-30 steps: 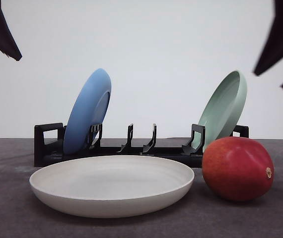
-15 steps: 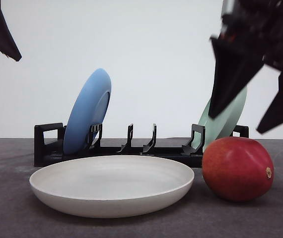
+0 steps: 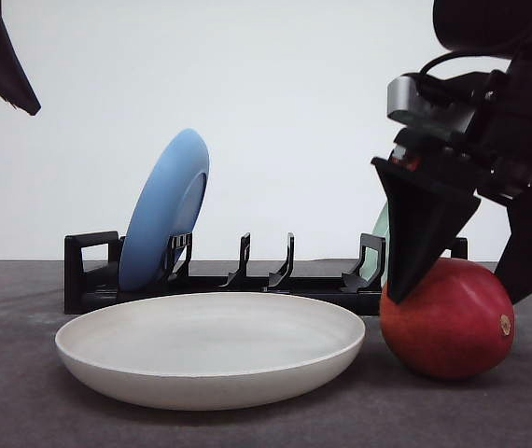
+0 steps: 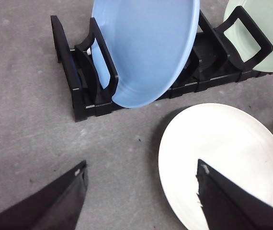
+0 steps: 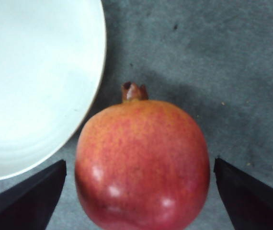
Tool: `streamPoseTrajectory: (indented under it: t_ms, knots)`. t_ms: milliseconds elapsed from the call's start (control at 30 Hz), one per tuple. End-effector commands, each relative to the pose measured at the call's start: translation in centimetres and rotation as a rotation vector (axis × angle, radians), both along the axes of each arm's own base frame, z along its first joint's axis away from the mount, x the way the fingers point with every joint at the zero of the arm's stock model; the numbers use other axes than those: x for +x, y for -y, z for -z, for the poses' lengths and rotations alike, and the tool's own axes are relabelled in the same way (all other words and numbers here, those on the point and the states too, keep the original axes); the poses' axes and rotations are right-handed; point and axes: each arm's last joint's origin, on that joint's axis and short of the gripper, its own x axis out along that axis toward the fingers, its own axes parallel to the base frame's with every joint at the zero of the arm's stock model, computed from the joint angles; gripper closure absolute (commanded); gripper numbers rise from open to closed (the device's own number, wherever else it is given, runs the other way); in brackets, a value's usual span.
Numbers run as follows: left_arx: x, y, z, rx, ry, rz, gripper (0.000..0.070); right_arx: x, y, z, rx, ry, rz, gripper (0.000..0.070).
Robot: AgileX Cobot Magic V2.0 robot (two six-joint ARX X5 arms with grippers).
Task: Place pomegranate in white plate
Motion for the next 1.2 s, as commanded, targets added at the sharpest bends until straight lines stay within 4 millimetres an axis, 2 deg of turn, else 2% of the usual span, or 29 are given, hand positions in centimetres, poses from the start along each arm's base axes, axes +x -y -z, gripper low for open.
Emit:
streamPoseTrajectory:
  t_ms: [0, 367, 467, 633, 767, 900, 1033, 1167]
  knots:
    - [0.1, 0.1, -0.2, -0.007, 0.006, 0.007, 0.0267, 0.3, -0.5, 0.0, 0.000, 0.005, -0.022, 0.0082]
    - [0.1, 0.1, -0.2, -0.007, 0.005, 0.007, 0.0269, 0.5, -0.7, 0.3, 0.001, -0.028, -0.034, 0.0233]
    - [0.1, 0.1, -0.2, -0.007, 0.006, 0.007, 0.0269, 0.7, -0.7, -0.6, -0.017, -0.031, -0.049, 0.0233]
    - [0.1, 0.1, -0.2, -0.007, 0.006, 0.007, 0.0269, 1.3, -1.2, -3.6, -0.029, 0.000, -0.107, 0.0233]
    - [0.1, 0.1, -0.2, -0.007, 0.006, 0.007, 0.0269, 1.6, -2.7, -5.5, -0.013, 0.052, -0.176, 0.0232]
    - [0.2, 0.1, -0.3, -0.008, 0.011, 0.007, 0.0269, 1.9, -5.0, -6.0, -0.004, 0.065, -0.235, 0.0231]
    - [0.2, 0.1, -0.3, -0.010, 0.020, 0.007, 0.0269, 2.4, -7.6, -5.5, 0.004, 0.072, -0.293, 0.0232]
    - [0.2, 0.1, -0.4, -0.010, 0.022, 0.007, 0.0269, 2.7, -9.6, -4.0, -0.001, 0.058, -0.334, 0.0231]
